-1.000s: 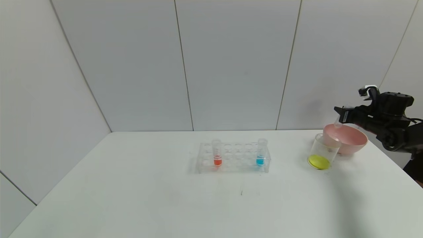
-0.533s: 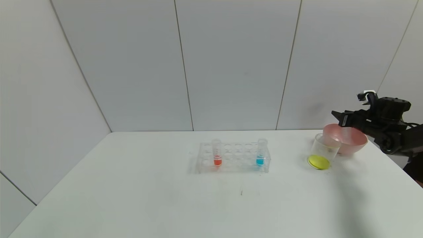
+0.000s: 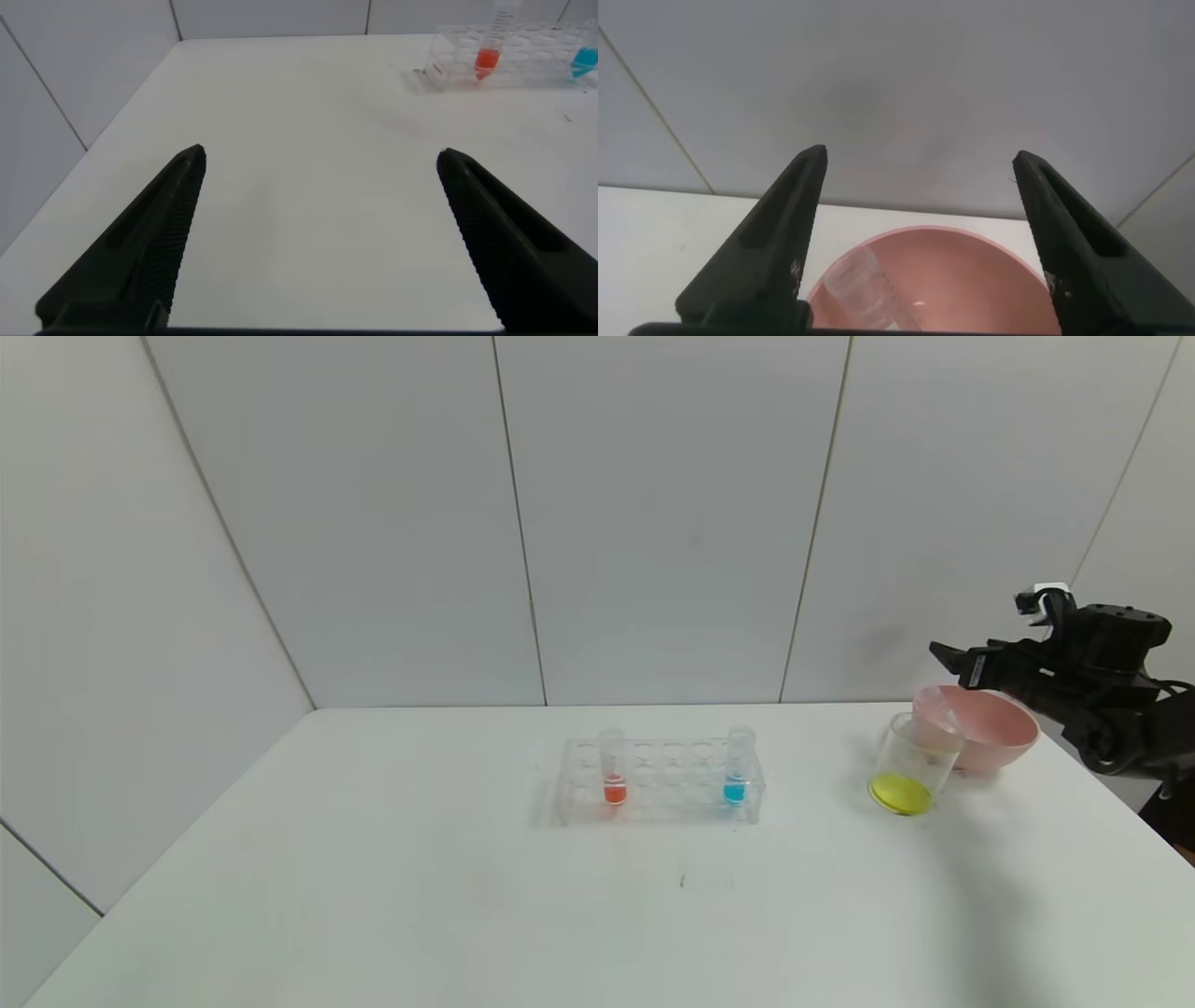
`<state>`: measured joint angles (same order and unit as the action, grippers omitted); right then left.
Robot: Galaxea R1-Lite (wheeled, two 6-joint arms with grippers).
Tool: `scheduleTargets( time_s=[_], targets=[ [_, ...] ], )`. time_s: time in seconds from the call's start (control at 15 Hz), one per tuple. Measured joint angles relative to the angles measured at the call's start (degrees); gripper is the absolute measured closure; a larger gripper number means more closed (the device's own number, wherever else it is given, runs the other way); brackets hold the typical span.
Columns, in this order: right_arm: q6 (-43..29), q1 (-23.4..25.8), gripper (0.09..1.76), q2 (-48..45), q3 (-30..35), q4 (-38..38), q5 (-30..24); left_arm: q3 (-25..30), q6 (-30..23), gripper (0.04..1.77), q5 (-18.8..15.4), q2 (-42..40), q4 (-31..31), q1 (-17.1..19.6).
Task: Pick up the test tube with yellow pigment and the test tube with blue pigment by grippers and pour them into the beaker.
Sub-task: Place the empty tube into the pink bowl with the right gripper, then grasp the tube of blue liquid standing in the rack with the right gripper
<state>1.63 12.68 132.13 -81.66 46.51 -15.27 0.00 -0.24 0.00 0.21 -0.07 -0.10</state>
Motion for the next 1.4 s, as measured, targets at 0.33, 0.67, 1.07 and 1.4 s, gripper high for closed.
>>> scheduleTargets(
  time_s=[0.33, 0.67, 1.07, 1.4],
  targets=[
    [-4.0, -4.4, 0.27, -9.4, 15.1, 3.5, 6.0, 0.0, 0.0, 0.05, 0.0, 0.0, 0.0, 0.0],
    [-5.0, -14.1, 0.21, -21.4, 35.3, 11.5, 18.9, 0.0, 0.0, 0.05, 0.0, 0.0, 0.0, 0.0],
    [-6.9, -37.3, 0.17, -33.4, 49.7, 12.9, 42.2, 0.0, 0.0, 0.05, 0.0, 0.0, 0.0, 0.0],
    [-12.0, -57.4, 0.16, -34.3, 51.6, 13.3, 60.8, 0.0, 0.0, 0.05, 0.0, 0.0, 0.0, 0.0]
  ],
)
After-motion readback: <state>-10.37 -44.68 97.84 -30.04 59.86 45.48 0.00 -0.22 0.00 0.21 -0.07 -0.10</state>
